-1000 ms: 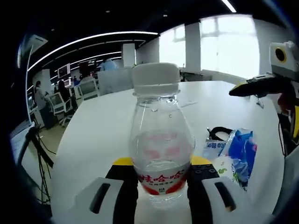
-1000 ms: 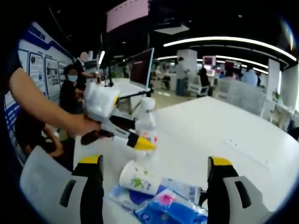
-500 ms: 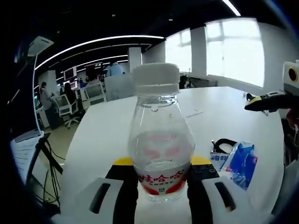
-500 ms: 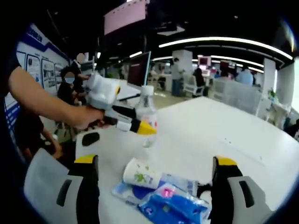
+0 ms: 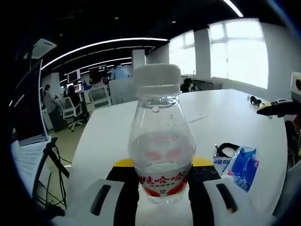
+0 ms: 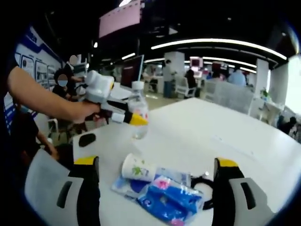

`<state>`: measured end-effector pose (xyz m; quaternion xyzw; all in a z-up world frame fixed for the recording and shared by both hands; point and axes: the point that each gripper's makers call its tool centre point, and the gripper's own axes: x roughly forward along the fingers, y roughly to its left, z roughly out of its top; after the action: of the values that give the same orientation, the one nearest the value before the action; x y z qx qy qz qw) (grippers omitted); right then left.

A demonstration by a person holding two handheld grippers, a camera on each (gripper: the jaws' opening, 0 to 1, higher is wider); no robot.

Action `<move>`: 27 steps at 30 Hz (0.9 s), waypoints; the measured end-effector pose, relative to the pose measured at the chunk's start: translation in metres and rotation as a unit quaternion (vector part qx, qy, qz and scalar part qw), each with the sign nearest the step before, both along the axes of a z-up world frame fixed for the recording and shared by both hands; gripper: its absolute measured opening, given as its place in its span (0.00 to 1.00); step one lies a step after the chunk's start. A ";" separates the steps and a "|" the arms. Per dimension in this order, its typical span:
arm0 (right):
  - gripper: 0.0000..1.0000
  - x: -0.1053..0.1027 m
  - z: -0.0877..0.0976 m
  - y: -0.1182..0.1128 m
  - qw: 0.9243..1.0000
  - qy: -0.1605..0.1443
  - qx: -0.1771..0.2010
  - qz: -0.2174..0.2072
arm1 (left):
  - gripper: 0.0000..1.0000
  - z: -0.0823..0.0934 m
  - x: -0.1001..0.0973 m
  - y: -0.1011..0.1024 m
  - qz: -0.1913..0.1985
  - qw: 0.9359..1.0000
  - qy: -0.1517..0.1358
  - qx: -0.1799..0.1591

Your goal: Arrange the tabletop items into an orderly group along one side of the table until the central work area is clear of visible clutter.

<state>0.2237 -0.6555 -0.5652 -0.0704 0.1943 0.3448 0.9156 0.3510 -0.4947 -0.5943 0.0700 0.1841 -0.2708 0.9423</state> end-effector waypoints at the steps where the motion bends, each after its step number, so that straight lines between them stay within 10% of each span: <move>1: 1.00 0.000 0.001 -0.002 1.000 -0.001 0.001 -0.004 | 0.39 0.000 0.000 0.001 0.001 1.000 0.000 0.002; 27: 1.00 -0.036 -0.018 -0.059 0.996 0.013 0.003 -0.087 | 0.39 -0.007 0.022 0.019 0.056 0.998 0.009 -0.005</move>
<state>0.1880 -0.7145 -0.5833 -0.0461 0.2102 0.2653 0.9398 0.3728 -0.4752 -0.6017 0.0524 0.1951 -0.2192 0.9545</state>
